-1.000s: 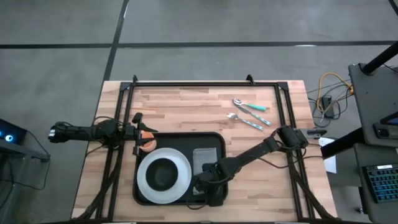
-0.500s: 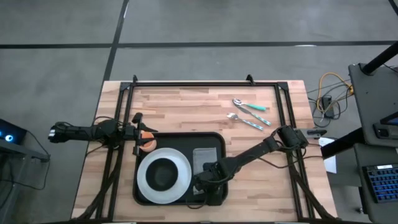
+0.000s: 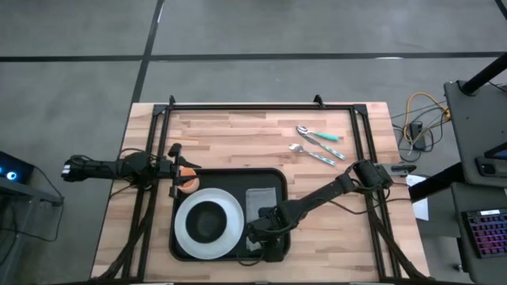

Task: Set up tray
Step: Put the gray napkin on the black tray to the right of the white plate, then put the green patterned fork on the gray napkin on the black tray

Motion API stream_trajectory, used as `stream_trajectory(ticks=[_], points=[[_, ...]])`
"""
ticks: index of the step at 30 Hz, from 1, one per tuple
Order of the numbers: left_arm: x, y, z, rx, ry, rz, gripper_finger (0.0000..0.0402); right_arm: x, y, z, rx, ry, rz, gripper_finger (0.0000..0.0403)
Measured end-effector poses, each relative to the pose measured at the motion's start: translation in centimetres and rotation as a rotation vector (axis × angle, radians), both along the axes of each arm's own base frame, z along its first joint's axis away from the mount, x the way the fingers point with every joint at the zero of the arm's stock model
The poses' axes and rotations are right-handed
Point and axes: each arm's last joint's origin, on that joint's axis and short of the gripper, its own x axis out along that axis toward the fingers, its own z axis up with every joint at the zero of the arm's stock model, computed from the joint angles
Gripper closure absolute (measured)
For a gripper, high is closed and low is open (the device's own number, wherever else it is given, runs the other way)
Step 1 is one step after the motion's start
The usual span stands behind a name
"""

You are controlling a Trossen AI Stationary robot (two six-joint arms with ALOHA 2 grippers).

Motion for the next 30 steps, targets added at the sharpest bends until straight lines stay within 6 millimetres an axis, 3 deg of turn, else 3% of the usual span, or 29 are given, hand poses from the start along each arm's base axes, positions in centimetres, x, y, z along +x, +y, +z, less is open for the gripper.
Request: stream_trajectory(ticks=[8,17,23,30], points=[[0.0,0.0,0.0,0.0,0.0,0.0,0.028,0.0,0.0,0.0,-0.004,-0.003,0.012,0.0203],[0.0,0.0,0.0,0.001,0.0,0.0,0.028,-0.1,-0.6,0.8,-0.018,-0.013,0.043,0.0186],[0.0,0.0,0.0,0.001,0.0,0.0,0.028,-0.3,-1.6,2.2,-0.022,-0.018,0.037,0.0188],[0.0,0.0,0.0,0.001,0.0,0.001,0.028,-1.9,-3.9,5.5,-0.123,-0.002,0.021,0.0188]])
